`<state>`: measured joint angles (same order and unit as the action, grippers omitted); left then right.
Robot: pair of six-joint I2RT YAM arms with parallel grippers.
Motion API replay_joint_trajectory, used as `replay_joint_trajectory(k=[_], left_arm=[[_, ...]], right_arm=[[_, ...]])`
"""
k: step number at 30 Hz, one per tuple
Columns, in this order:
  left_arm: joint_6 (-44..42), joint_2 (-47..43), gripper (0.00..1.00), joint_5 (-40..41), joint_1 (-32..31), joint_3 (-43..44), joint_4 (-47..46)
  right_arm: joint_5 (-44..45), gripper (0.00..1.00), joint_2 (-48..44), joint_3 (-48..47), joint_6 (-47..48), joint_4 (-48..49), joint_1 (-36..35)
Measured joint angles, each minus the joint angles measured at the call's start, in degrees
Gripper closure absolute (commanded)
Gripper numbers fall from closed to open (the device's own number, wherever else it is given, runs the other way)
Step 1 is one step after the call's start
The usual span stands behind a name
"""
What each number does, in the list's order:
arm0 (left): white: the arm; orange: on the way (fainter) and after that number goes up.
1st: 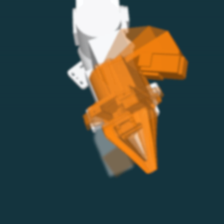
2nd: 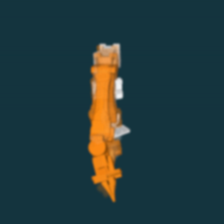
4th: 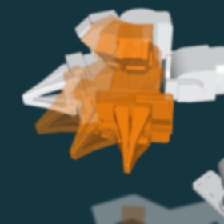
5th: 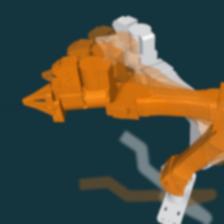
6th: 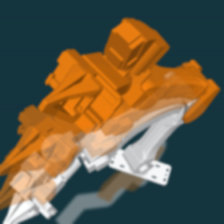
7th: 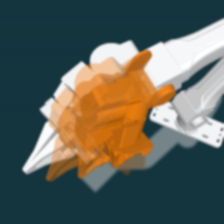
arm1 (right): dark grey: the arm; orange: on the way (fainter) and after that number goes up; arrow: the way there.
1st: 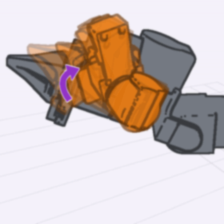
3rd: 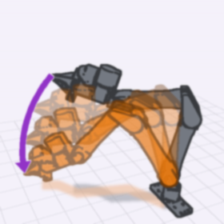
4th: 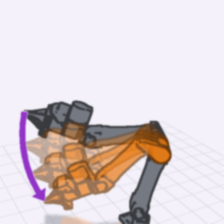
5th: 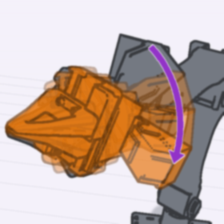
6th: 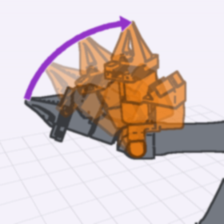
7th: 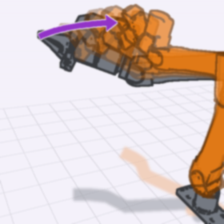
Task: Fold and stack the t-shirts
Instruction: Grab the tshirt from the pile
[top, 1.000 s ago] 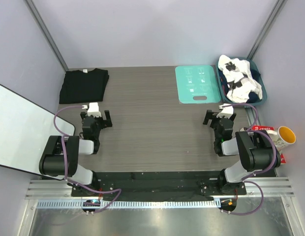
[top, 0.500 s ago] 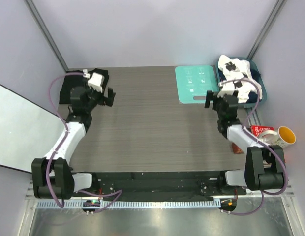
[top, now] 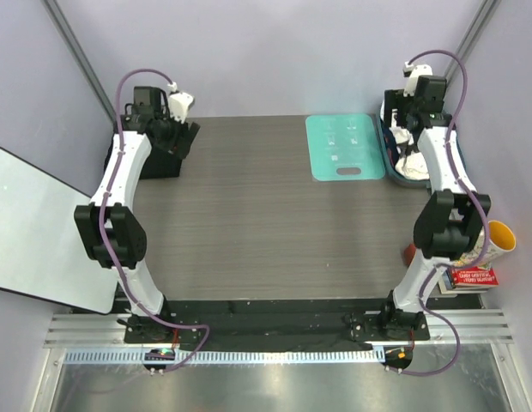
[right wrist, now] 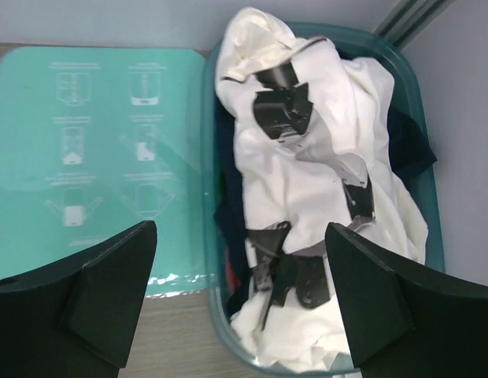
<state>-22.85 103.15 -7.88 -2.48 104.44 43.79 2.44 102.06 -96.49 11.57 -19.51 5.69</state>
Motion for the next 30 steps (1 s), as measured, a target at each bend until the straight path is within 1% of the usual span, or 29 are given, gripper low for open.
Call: replay_joint_trajectory(k=[2,5,6,8,9,10,11,13,15,16,17,25,30], left_arm=[[-1.81,1.62,0.0,0.9,-0.02,0.04,3.58],[-3.76,1.95,0.0,1.68,-0.02,0.59,6.03],[-4.44,1.79,0.0,1.86,-0.02,0.87,6.14],[-5.14,1.4,0.0,1.92,-0.02,0.98,6.01],[-5.46,1.18,0.0,1.9,-0.02,0.96,5.97],[-5.75,0.98,0.0,1.88,-0.02,0.87,5.86],[-6.01,0.63,0.0,1.88,-0.09,0.48,5.53],[-6.16,-0.5,0.0,1.88,-0.17,-1.07,4.83],[-6.16,-1.44,0.0,1.88,-0.28,-2.32,4.72],[-6.16,-1.7,0.0,1.88,-0.37,-2.67,4.7],[-6.16,-1.88,0.0,1.88,-0.5,-2.93,4.66],[-6.1,-1.88,0.0,1.86,-1.09,-3.45,3.89],[-5.86,-1.86,0.0,1.86,-2.1,-3.45,2.23]], right_arm=[[-0.66,0.1,7.39,-7.5,-0.17,-4.57,2.27],[-0.63,0.16,15.74,-14.32,0.13,-8.76,5.31],[-0.7,0.23,18.18,-16.7,0.2,-10.43,6.19],[-1.44,0.26,23.85,-23.28,0.39,-14.67,8.22],[-1.81,0.33,26.43,-26.56,0.46,-16.15,8.96],[-2.05,0.35,28.09,-28.74,0.46,-17.09,9.46],[-2.36,0.39,29.9,-31.32,0.57,-18.67,10.08],[-2.84,0.53,31.5,-33.99,0.57,-20.68,11.02],[-3.21,0.81,31.5,-34.93,0.94,-22.1,11.23],[-3.32,0.94,31.5,-35.52,1.31,-22.56,11.21],[-3.5,0.99,31.5,-35.89,1.49,-22.73,11.08],[-3.43,0.99,31.34,-36.5,2.23,-23.89,10.05],[-1.01,0.99,27.34,-36.46,3.28,-22.43,7.96]])
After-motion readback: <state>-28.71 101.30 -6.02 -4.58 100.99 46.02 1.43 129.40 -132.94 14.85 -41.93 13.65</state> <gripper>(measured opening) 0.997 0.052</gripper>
